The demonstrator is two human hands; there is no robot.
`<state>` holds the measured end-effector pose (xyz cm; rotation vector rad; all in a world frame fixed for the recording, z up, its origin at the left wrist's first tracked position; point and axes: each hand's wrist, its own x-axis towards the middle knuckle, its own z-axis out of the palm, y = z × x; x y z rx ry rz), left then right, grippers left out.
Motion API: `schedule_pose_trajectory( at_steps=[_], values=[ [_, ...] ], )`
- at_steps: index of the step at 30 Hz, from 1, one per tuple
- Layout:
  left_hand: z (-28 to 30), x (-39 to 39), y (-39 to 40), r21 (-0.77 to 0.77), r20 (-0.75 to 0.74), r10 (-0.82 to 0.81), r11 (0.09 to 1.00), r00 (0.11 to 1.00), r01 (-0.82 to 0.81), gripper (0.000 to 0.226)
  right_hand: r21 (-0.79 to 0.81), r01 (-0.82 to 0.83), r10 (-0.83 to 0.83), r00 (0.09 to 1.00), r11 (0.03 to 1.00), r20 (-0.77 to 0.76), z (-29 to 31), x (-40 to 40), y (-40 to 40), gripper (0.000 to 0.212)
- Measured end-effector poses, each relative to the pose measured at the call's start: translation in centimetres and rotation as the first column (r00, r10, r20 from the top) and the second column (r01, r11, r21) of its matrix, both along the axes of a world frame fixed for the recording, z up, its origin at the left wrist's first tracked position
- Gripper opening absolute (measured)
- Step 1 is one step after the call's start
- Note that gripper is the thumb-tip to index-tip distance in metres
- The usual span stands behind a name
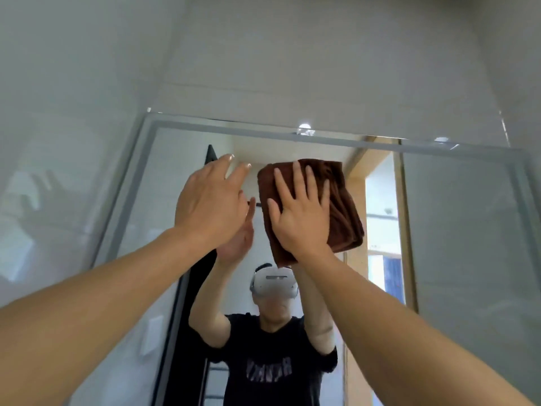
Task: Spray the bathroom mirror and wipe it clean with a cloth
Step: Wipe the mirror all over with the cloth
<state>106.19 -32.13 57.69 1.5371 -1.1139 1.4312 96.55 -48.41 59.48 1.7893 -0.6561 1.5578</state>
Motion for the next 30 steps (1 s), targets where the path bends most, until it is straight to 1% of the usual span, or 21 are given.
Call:
schedule_pose_trajectory(
  at_steps=[3,5,9,12,15,19,23,27,30],
  values=[
    [-0.9,2.4,2.8,-0.011,-0.061,0.036,0.999,0.998,-0.036,0.051,-0.056,-0.068,0.060,0.989,0.996,-0.133,-3.5,5.2,3.3,0.061],
    [-1.5,3.5,4.0,-0.005,-0.098,0.048,0.999,0.994,-0.048,0.049,-0.043,-0.085,0.077,0.983,0.995,-0.167,-5.3,6.4,4.0,0.062],
    [-2.0,3.2,4.3,0.041,-0.095,0.062,0.997,0.994,-0.059,0.048,-0.042,-0.081,0.071,0.978,0.996,-0.195,-5.7,5.3,3.5,0.062],
    [-1.9,0.6,2.8,0.063,-0.057,0.020,0.998,0.998,-0.016,0.048,-0.028,-0.063,0.057,0.981,0.998,-0.185,-5.5,3.1,2.3,0.062],
    [-2.1,-2.7,0.7,0.076,0.020,-0.043,0.996,0.999,0.041,0.048,-0.010,-0.029,0.027,0.992,1.000,-0.122,-5.0,-0.8,-0.2,0.062],
    [-2.9,-6.6,-3.0,0.111,0.124,-0.110,0.989,0.986,0.097,0.045,0.030,0.056,-0.055,0.998,0.998,-0.042,-4.7,-8.3,-4.6,0.062],
    [-3.7,-10.1,-7.7,0.164,0.150,-0.147,0.979,0.978,0.122,0.047,0.085,0.141,-0.144,0.989,0.986,0.031,-6.0,-16.7,-9.7,0.059],
    [-4.0,-14.4,-11.8,0.193,0.150,-0.212,0.964,0.966,0.182,0.051,0.166,0.171,-0.189,0.977,0.971,0.102,-8.0,-24.1,-13.8,0.058],
    [-4.1,-17.1,-14.4,0.228,0.169,-0.231,0.955,0.958,0.190,0.053,0.193,0.182,-0.209,0.969,0.964,0.135,-9.2,-28.1,-16.0,0.058]
  ],
)
